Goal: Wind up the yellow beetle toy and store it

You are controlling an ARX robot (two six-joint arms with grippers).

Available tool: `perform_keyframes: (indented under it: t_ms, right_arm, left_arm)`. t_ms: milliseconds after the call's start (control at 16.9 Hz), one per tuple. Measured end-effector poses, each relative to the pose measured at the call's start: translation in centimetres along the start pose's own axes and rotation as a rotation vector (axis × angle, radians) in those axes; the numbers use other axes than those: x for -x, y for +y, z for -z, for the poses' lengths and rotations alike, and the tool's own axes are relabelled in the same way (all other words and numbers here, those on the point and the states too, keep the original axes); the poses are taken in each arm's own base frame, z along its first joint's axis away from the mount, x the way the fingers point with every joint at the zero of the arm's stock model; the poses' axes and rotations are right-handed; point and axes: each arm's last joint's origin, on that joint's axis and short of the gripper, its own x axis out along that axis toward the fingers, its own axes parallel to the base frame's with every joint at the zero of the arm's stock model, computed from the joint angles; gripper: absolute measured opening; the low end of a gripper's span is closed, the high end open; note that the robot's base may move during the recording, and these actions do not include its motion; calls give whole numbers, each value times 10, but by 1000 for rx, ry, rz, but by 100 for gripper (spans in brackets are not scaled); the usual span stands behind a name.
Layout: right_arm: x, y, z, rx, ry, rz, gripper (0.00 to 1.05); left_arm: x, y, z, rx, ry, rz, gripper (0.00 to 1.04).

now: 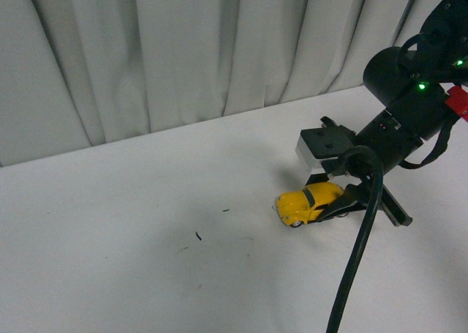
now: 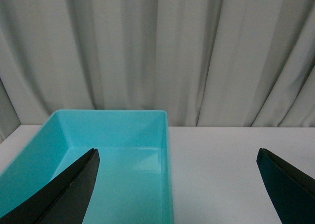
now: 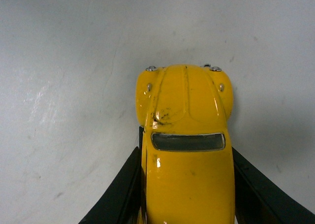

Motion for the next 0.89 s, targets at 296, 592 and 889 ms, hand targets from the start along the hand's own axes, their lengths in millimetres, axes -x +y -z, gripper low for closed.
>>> perform_keyframes:
  t_ms: [296,592,889]
  right_arm:
    - [19,13,29,-99,4,17,42]
    - [19,13,26,-101,7,1,42]
    - [15,17,24,-115,16,-27,90]
  left_arm:
    - [0,0,0,0,0,0,98]
    - [0,0,0,0,0,0,98]
    - [0,0,0,0,0,0,98]
